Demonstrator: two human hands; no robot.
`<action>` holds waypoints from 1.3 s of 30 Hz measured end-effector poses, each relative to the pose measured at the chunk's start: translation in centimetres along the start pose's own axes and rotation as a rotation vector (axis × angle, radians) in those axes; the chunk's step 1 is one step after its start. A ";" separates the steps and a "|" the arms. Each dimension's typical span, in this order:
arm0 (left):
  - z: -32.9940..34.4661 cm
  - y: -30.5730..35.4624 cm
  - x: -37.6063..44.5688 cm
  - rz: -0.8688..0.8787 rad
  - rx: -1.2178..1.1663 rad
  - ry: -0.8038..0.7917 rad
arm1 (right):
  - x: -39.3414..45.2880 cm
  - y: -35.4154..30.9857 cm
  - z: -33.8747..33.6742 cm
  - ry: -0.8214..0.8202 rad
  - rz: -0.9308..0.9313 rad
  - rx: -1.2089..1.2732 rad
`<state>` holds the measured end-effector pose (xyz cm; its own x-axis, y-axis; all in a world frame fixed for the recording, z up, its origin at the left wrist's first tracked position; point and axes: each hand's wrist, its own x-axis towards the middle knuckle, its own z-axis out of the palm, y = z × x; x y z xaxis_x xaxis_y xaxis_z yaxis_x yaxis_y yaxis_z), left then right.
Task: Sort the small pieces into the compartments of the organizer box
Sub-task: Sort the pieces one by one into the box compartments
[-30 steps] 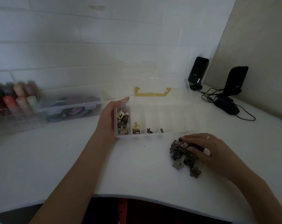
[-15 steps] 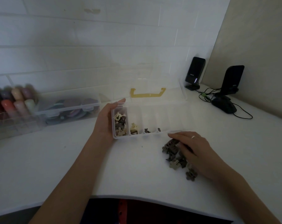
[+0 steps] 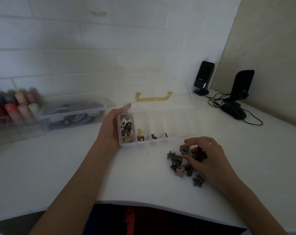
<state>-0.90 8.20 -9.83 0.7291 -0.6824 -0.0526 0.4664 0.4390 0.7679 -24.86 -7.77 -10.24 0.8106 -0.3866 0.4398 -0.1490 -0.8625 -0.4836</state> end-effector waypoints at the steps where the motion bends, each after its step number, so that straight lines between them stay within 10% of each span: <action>1: 0.0 0.0 0.0 0.006 -0.002 0.008 | 0.0 0.0 0.0 0.026 -0.002 -0.009; 22: 0.0 0.0 -0.8 0.005 0.038 0.026 | 1.4 -4.6 -0.5 0.121 -0.103 0.276; 39: 1.4 0.2 -2.0 -0.040 -0.024 -0.039 | 7.4 -7.1 6.4 0.090 -0.409 -0.370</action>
<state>-2.91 8.83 -8.68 0.6898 -0.7216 -0.0581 0.5072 0.4244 0.7501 -14.13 -2.40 -8.41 0.7950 -0.0090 0.6066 -0.0350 -0.9989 0.0310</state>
